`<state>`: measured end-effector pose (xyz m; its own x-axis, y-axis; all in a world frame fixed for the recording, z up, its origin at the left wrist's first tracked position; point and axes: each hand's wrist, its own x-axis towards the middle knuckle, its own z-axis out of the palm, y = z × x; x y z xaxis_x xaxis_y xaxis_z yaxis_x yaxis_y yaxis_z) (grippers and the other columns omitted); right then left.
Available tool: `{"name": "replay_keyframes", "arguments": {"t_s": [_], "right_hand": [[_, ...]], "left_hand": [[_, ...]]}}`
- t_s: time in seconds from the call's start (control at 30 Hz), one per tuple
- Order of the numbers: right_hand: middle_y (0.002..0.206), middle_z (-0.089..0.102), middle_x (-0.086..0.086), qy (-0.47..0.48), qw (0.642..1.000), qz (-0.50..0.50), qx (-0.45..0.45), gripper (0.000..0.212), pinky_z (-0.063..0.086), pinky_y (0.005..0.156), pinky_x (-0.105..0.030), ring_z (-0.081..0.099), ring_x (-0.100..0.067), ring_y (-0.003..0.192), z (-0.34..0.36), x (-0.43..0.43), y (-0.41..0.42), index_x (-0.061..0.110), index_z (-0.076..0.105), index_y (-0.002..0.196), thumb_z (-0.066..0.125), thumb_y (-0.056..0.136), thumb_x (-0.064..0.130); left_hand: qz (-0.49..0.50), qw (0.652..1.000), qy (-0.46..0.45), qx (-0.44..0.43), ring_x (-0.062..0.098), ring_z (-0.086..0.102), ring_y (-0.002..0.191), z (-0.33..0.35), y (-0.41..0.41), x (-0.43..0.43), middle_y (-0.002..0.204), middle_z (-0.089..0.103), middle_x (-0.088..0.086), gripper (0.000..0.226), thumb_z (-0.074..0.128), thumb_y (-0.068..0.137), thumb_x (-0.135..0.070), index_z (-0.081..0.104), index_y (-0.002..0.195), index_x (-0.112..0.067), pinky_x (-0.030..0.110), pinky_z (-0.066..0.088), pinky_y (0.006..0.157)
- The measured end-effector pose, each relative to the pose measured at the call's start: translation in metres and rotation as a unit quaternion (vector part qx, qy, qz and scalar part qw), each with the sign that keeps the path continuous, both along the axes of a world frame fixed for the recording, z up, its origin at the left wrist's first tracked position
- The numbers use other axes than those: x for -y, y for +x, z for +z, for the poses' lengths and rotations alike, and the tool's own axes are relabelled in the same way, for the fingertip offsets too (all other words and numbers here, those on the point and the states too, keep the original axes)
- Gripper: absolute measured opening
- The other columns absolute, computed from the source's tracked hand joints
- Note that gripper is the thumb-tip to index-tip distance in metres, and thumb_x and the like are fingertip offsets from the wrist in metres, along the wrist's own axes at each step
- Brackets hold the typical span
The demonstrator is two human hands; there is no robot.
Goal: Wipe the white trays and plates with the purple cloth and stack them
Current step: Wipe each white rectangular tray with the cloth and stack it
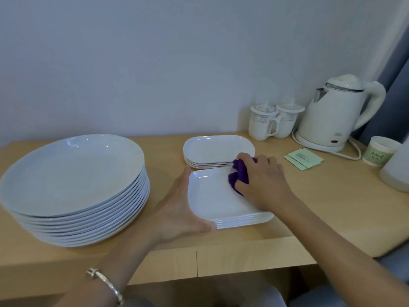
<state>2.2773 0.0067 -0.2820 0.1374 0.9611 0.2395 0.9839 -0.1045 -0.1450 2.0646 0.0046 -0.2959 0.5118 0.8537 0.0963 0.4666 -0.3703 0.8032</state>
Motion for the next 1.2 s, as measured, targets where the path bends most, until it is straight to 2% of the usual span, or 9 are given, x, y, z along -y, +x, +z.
{"name": "replay_keyframes", "arguments": {"t_s": [0.23, 0.4, 0.5, 0.57, 0.67, 0.77, 0.9, 1.07, 1.2], "right_hand": [[0.122, 0.043, -0.003, -0.051, 0.973, 0.192, -0.119, 0.049, 0.032, 0.096, -0.039, 0.035, -0.025, 0.114, -0.009, 0.000, -0.076, 0.033, 0.039, 0.130, 0.055, 0.084, 0.043], [0.114, 0.049, 0.007, -0.089, 0.979, 0.170, -0.067, 0.045, 0.030, 0.095, -0.030, 0.037, -0.018, 0.113, 0.004, 0.017, 0.003, 0.037, 0.047, 0.119, 0.058, 0.078, 0.051], [0.133, 0.042, 0.000, -0.042, 0.994, 0.086, -0.047, 0.047, 0.026, 0.104, -0.029, 0.029, -0.020, 0.128, 0.003, 0.012, 0.012, 0.026, 0.046, 0.125, 0.055, 0.084, 0.045], [0.146, 0.032, -0.005, -0.022, 0.995, 0.075, -0.061, 0.051, 0.024, 0.108, -0.032, 0.027, -0.025, 0.135, -0.002, 0.001, -0.010, 0.018, 0.044, 0.132, 0.054, 0.087, 0.039], [0.139, 0.041, -0.004, -0.009, 0.979, 0.166, -0.118, 0.053, 0.027, 0.105, -0.033, 0.035, -0.027, 0.126, -0.009, -0.003, -0.055, 0.021, 0.039, 0.137, 0.055, 0.088, 0.032], [0.131, 0.046, 0.005, -0.047, 0.951, 0.246, -0.183, 0.048, 0.032, 0.102, -0.031, 0.039, -0.019, 0.118, -0.010, 0.009, -0.064, 0.030, 0.044, 0.131, 0.058, 0.085, 0.035], [0.097, 0.053, 0.018, -0.086, 0.942, 0.253, -0.201, 0.024, 0.042, 0.082, -0.028, 0.050, -0.013, 0.096, 0.002, 0.017, -0.012, 0.043, 0.049, 0.097, 0.059, 0.075, 0.043], [0.125, 0.044, 0.001, -0.026, 0.994, 0.031, -0.100, 0.042, 0.035, 0.092, -0.032, 0.038, -0.024, 0.116, -0.003, 0.001, -0.010, 0.024, 0.044, 0.126, 0.055, 0.087, 0.035], [0.124, 0.046, -0.004, -0.003, 0.990, 0.099, -0.102, 0.043, 0.038, 0.093, -0.039, 0.040, -0.028, 0.115, -0.015, -0.016, -0.078, 0.018, 0.045, 0.126, 0.053, 0.087, 0.033]], "left_hand": [[0.038, 0.999, -0.034, 0.014, -0.025, 0.040, 0.113, -0.018, -0.004, -0.008, 0.124, 0.030, -0.053, 0.137, 0.093, 0.047, -0.038, -0.014, 0.128, -0.066, 0.000, 0.037, 0.086], [0.017, 0.999, 0.019, -0.046, -0.030, 0.030, 0.101, -0.003, -0.003, -0.004, 0.097, 0.019, -0.066, 0.108, 0.089, 0.056, -0.032, 0.002, 0.088, -0.086, -0.001, 0.033, 0.076], [0.021, 0.990, 0.058, -0.124, -0.009, 0.019, 0.112, -0.001, -0.004, -0.004, 0.109, 0.019, -0.045, 0.100, 0.079, 0.058, -0.056, 0.005, 0.125, -0.058, 0.018, 0.027, 0.089], [0.016, 0.986, 0.064, -0.153, -0.007, 0.018, 0.114, -0.002, -0.002, -0.008, 0.115, 0.018, -0.032, 0.100, 0.076, 0.058, -0.062, 0.006, 0.129, -0.050, 0.021, 0.025, 0.093], [0.018, 0.986, 0.062, -0.153, 0.002, 0.024, 0.132, -0.005, -0.001, -0.011, 0.137, 0.024, -0.025, 0.119, 0.076, 0.050, -0.069, 0.010, 0.143, -0.035, 0.031, 0.028, 0.110], [0.038, 0.991, 0.036, -0.122, -0.010, 0.029, 0.118, -0.007, -0.001, -0.011, 0.132, 0.030, -0.026, 0.127, 0.079, 0.045, -0.065, 0.009, 0.145, -0.028, 0.036, 0.029, 0.113], [0.038, 0.990, 0.043, -0.127, 0.008, 0.033, 0.124, -0.007, -0.002, -0.012, 0.126, 0.032, -0.024, 0.119, 0.079, 0.044, -0.064, 0.012, 0.138, -0.036, 0.033, 0.039, 0.095], [0.013, 0.995, 0.029, -0.096, -0.001, 0.030, 0.124, -0.003, -0.002, -0.013, 0.127, 0.029, -0.031, 0.105, 0.080, 0.049, -0.057, 0.013, 0.129, -0.051, 0.026, 0.038, 0.093], [0.007, 0.998, 0.013, -0.055, -0.009, 0.042, 0.118, -0.005, 0.001, -0.015, 0.120, 0.039, -0.039, 0.105, 0.087, 0.047, -0.047, 0.012, 0.118, -0.067, 0.020, 0.045, 0.091]]}}
